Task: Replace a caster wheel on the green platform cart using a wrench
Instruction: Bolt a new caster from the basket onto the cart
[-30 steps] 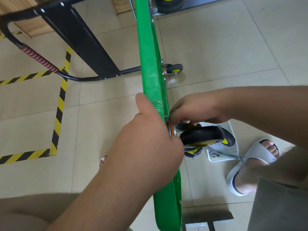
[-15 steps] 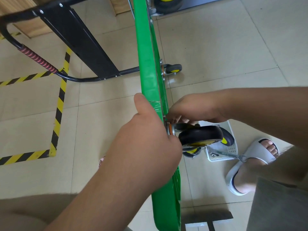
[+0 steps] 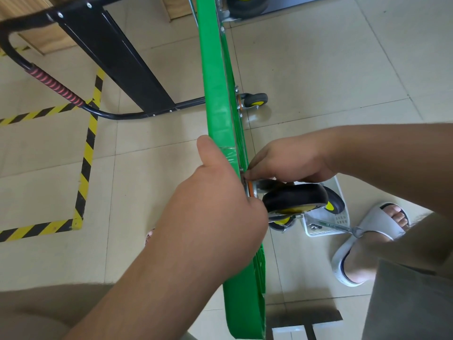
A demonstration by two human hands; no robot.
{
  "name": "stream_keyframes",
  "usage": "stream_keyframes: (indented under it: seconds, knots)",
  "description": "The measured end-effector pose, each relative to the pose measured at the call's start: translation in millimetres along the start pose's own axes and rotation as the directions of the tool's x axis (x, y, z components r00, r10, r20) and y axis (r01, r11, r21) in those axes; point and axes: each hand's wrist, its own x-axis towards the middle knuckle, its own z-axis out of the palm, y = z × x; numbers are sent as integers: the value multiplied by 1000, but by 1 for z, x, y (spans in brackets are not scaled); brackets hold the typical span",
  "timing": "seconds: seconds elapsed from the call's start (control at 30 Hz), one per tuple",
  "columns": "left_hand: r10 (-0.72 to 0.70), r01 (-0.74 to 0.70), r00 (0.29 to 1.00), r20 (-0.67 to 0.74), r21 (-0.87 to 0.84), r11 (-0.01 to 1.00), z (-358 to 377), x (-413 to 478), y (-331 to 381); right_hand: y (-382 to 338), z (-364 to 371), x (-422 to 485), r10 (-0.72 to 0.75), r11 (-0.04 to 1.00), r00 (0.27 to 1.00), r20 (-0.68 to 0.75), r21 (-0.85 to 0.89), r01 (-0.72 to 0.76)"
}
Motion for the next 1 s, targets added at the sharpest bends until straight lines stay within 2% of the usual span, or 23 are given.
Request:
stream_keyframes:
  seconds: [0.13, 0.27, 0.63, 1.0]
  knots:
    - [-4, 4, 1000, 11, -7, 1000, 0, 0, 0, 0, 1, 0, 8, 1000, 1000, -2, 8, -8]
    - [-1, 1, 1000, 11, -19, 1000, 0, 0, -1, -1, 0, 1, -44, 992, 997, -58, -123, 37]
    - [-3, 3, 1000, -14, -6, 1000, 0, -1, 0, -1, -4, 4, -61, 991, 998, 1, -116, 61]
    - [61, -59, 996, -65, 20, 998, 1, -4, 1, -10, 5, -3, -26, 979, 996, -89, -204, 7]
